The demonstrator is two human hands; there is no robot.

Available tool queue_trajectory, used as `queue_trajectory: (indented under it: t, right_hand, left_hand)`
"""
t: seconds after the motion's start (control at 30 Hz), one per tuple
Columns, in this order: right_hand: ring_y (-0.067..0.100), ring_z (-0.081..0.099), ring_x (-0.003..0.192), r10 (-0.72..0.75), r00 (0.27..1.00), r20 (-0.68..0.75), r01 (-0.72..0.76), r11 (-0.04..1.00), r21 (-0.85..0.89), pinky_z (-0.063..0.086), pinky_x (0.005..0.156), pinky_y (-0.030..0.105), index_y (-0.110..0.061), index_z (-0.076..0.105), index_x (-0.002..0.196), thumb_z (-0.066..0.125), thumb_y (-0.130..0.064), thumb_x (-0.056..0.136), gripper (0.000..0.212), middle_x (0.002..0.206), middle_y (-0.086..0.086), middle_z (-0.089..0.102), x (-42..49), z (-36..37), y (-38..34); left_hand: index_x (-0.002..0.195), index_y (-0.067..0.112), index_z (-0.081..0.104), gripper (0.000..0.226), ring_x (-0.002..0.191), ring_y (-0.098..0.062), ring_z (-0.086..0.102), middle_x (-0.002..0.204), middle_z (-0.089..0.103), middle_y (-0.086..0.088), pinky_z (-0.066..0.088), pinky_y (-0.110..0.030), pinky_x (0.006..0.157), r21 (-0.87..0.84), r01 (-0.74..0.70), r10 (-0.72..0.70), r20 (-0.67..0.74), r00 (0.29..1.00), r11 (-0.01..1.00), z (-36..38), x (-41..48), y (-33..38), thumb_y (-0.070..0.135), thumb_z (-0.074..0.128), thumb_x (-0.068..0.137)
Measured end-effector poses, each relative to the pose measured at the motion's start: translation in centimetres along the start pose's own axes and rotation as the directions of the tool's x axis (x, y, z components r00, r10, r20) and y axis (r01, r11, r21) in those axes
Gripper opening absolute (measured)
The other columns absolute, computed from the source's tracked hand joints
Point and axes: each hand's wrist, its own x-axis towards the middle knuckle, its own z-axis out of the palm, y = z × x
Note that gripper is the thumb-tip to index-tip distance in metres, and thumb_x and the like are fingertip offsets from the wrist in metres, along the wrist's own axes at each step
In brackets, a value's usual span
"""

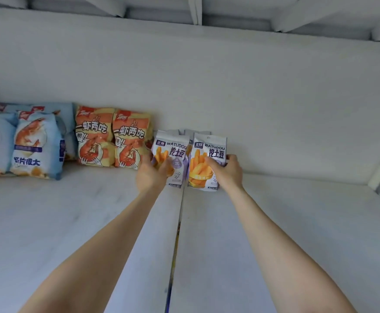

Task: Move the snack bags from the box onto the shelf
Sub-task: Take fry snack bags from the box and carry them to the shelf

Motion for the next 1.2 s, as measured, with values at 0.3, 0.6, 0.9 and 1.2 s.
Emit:
queue_trajectory:
  t: [0.3,0.6,0.9,1.2]
  right_hand:
    - [0.025,0.063,0.092,-0.048,0.998,0.031,0.050,0.994,-0.101,0.049,0.076,0.035,-0.016,0.047,0.107,0.067,-0.052,0.082,0.048,0.090,-0.006,0.062,3.0,4.7,2.1]
    - [0.024,0.066,0.092,-0.016,0.998,0.054,0.022,0.993,-0.116,0.052,0.084,0.041,-0.023,0.051,0.108,0.066,-0.058,0.079,0.047,0.099,-0.006,0.068,4.2,6.1,3.4]
    - [0.028,0.063,0.098,0.027,0.999,0.043,-0.019,0.983,-0.181,0.043,0.070,0.032,-0.011,0.043,0.115,0.060,-0.057,0.085,0.058,0.109,0.004,0.064,3.8,6.2,3.1]
    - [0.036,0.045,0.124,-0.138,0.990,0.017,0.133,0.908,-0.397,0.044,0.091,0.045,-0.011,0.033,0.141,0.059,-0.056,0.085,0.076,0.136,0.015,0.047,1.5,5.3,2.8]
  left_hand:
    - [0.121,0.019,0.054,0.050,0.099,-0.028,0.065,0.114,0.067,-0.004,0.055,-0.043,0.084,0.026,0.049,-0.050,0.027,0.998,0.998,1.4,4.2,-2.9,0.052,0.065,0.084]
    - [0.121,0.027,0.047,0.059,0.103,-0.028,0.063,0.115,0.065,-0.001,0.055,-0.048,0.085,0.083,0.084,-0.088,0.046,0.995,0.993,2.4,4.9,-4.5,0.063,0.062,0.076]
    - [0.140,0.013,0.035,0.074,0.116,-0.037,0.055,0.130,0.053,-0.017,0.046,-0.043,0.090,0.239,0.078,-0.092,0.050,0.995,0.968,2.0,4.9,-4.2,0.059,0.057,0.087]
    - [0.143,0.011,0.032,0.075,0.125,-0.039,0.044,0.141,0.043,-0.017,0.044,-0.050,0.094,0.424,-0.042,0.020,0.057,0.998,0.905,-0.3,2.5,-4.4,0.063,0.047,0.090]
